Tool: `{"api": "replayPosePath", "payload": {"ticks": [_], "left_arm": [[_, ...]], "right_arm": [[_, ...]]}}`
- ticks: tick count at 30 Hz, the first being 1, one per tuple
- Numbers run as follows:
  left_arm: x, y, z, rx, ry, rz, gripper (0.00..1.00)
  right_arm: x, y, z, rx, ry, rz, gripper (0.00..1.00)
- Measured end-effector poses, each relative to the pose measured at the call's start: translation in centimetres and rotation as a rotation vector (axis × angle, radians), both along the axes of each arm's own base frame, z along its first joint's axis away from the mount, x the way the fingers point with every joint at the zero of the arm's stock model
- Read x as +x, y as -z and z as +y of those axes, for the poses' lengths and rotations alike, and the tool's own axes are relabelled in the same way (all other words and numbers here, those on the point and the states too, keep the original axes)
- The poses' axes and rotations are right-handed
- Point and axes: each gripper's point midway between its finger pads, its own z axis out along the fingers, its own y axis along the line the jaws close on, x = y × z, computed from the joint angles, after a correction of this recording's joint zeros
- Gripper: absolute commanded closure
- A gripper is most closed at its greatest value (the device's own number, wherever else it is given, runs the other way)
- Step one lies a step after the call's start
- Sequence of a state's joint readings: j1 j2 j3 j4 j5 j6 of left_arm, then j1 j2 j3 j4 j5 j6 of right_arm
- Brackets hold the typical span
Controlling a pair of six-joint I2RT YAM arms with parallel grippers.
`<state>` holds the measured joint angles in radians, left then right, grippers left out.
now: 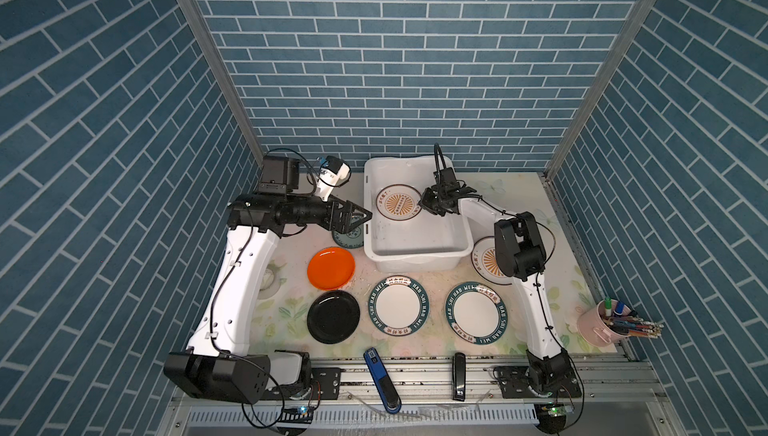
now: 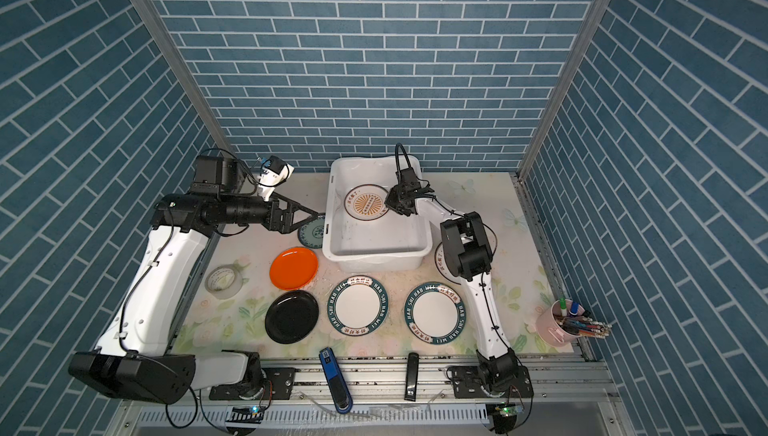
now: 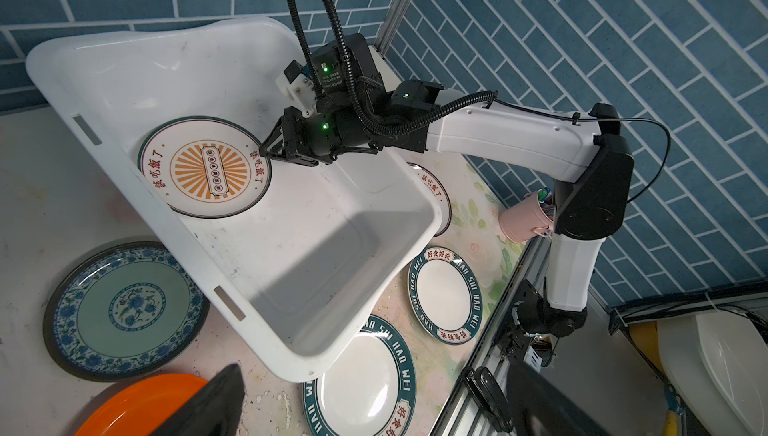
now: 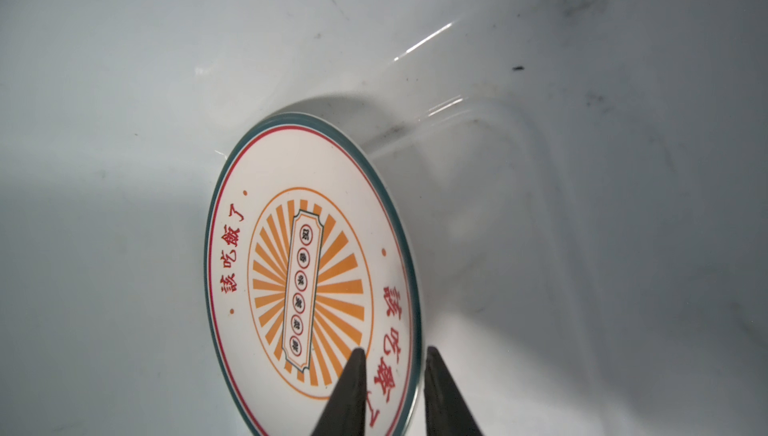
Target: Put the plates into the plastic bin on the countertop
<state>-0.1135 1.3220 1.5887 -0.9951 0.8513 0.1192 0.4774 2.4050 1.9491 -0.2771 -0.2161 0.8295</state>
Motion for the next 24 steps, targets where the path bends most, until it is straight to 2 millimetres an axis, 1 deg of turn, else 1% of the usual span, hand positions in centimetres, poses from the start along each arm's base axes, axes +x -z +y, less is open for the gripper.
{"api": "replayPosePath", "payload": {"ticks": [5,9,17,21,24], "left_arm": [[0.0,0.0,0.0,0.001,-0.001,0.0,0.0],[0.0,0.0,0.0,0.0,0.0,0.0,0.01],[0.0,-0.1,0.0,0.002,-0.002,-0.004,0.0],[-0.3,-0.1,0.2,0.009,-0.01,-0.016,0.0],[-0.4,-0.3,0.4,0.016,-0.017,-0.026,0.0]], "right_arm": [[-0.1,0.1,-0.2,-0.015,-0.002,-0.001,0.74],[-0.2,-0.6,-0.3,-0.023,-0.009,-0.01,0.73],[-0.3,-5.1,0.0,0.016,-0.02,-0.069,0.73],[-0.6,-6.7,0.5,0.04,-0.038,-0.085,0.73],[-1.0,-7.9,1.2,0.06,-0.063,-0.097,0.73]]}}
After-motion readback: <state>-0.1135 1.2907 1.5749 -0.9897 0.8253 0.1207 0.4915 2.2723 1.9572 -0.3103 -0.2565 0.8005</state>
